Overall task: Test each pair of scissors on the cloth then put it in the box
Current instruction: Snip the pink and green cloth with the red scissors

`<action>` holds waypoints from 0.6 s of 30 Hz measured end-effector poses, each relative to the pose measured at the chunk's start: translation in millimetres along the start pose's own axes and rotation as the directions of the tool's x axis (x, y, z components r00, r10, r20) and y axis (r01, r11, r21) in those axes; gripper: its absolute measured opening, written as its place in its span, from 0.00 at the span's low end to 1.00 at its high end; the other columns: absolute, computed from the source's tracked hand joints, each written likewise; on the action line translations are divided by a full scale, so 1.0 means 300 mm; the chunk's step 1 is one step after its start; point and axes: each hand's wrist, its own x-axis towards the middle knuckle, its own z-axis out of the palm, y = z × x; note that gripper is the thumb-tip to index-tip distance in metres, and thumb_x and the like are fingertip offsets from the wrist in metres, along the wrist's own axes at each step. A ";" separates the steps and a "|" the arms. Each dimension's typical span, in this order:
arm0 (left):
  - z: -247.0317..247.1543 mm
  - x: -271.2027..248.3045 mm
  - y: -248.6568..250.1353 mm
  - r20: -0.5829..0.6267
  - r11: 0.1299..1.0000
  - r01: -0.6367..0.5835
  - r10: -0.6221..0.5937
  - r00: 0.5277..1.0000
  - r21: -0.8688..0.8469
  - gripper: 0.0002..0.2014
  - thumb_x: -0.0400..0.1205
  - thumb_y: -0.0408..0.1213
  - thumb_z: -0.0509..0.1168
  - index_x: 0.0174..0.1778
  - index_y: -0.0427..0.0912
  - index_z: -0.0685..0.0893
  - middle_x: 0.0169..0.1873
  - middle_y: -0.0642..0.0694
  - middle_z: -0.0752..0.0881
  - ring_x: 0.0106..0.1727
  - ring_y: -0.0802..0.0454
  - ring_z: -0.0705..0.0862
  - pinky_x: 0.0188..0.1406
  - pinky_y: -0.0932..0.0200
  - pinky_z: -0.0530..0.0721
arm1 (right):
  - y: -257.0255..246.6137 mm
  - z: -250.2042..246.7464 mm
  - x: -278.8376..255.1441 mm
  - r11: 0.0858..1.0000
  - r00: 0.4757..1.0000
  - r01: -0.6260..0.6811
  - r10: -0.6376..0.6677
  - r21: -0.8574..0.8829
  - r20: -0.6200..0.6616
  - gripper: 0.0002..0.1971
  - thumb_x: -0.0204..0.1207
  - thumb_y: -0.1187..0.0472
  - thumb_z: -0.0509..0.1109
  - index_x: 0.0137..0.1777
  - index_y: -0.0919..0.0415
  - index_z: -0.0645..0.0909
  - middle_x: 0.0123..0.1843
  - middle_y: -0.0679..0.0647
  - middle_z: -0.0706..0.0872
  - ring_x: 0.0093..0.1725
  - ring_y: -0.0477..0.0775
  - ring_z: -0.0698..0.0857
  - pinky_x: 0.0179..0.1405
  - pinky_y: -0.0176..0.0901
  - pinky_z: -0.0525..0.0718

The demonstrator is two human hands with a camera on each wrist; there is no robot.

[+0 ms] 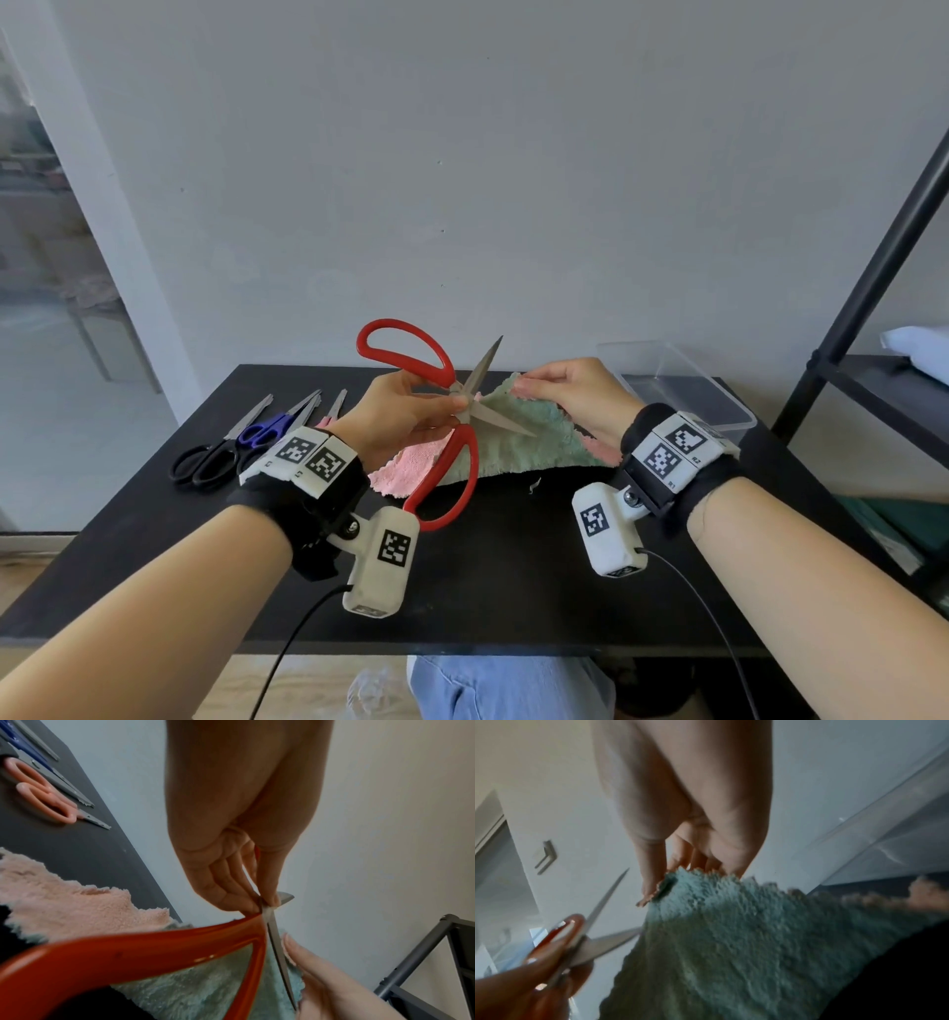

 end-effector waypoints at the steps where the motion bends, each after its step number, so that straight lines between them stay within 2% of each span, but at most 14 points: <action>1: 0.002 0.003 -0.002 -0.006 1.000 0.002 -0.002 1.000 0.000 0.11 0.76 0.29 0.72 0.53 0.38 0.82 0.52 0.33 0.89 0.50 0.41 0.87 0.45 0.58 0.89 | -0.006 0.007 -0.005 0.999 1.000 -0.005 0.004 0.052 0.018 0.06 0.74 0.62 0.74 0.49 0.61 0.88 0.46 0.53 0.92 0.48 0.40 0.89 0.59 0.31 0.78; 4: 0.006 0.015 -0.011 -0.025 1.000 0.015 -0.015 1.000 -0.021 0.15 0.75 0.29 0.73 0.57 0.36 0.81 0.53 0.34 0.89 0.49 0.42 0.87 0.46 0.57 0.89 | -0.016 0.031 -0.011 0.994 0.998 0.004 -0.011 0.106 0.065 0.07 0.74 0.63 0.74 0.50 0.63 0.88 0.45 0.51 0.91 0.44 0.37 0.89 0.52 0.25 0.79; 7: 0.012 0.020 -0.017 -0.049 0.999 0.023 -0.025 0.999 -0.038 0.18 0.75 0.29 0.73 0.60 0.37 0.80 0.51 0.36 0.90 0.46 0.45 0.88 0.46 0.57 0.89 | -0.021 0.052 -0.013 0.993 0.997 0.020 -0.029 0.114 0.076 0.07 0.74 0.64 0.74 0.50 0.65 0.89 0.44 0.51 0.92 0.44 0.38 0.90 0.44 0.22 0.81; 12: 0.020 0.025 -0.016 -0.074 0.999 0.010 -0.014 0.997 -0.050 0.16 0.75 0.28 0.73 0.57 0.38 0.80 0.51 0.37 0.89 0.44 0.47 0.89 0.41 0.60 0.87 | -0.027 0.065 -0.008 0.998 0.995 0.031 -0.036 0.054 0.095 0.07 0.71 0.61 0.77 0.46 0.62 0.90 0.44 0.55 0.93 0.46 0.43 0.89 0.55 0.30 0.82; 15: 0.023 0.029 -0.014 -0.073 0.999 0.000 -0.003 0.997 -0.035 0.16 0.75 0.28 0.73 0.58 0.37 0.81 0.53 0.35 0.89 0.47 0.45 0.89 0.42 0.60 0.88 | -0.035 0.071 -0.005 0.999 0.993 0.033 -0.032 -0.005 0.112 0.09 0.69 0.60 0.79 0.48 0.61 0.90 0.45 0.53 0.93 0.47 0.44 0.89 0.52 0.31 0.83; 18: 0.029 0.030 -0.011 -0.058 1.000 -0.009 0.007 0.998 -0.025 0.18 0.75 0.28 0.73 0.60 0.35 0.80 0.53 0.34 0.89 0.49 0.42 0.88 0.46 0.58 0.89 | -0.047 0.077 -0.007 0.997 0.995 0.051 -0.045 -0.058 0.090 0.08 0.70 0.62 0.79 0.48 0.62 0.90 0.45 0.53 0.92 0.43 0.41 0.89 0.48 0.26 0.84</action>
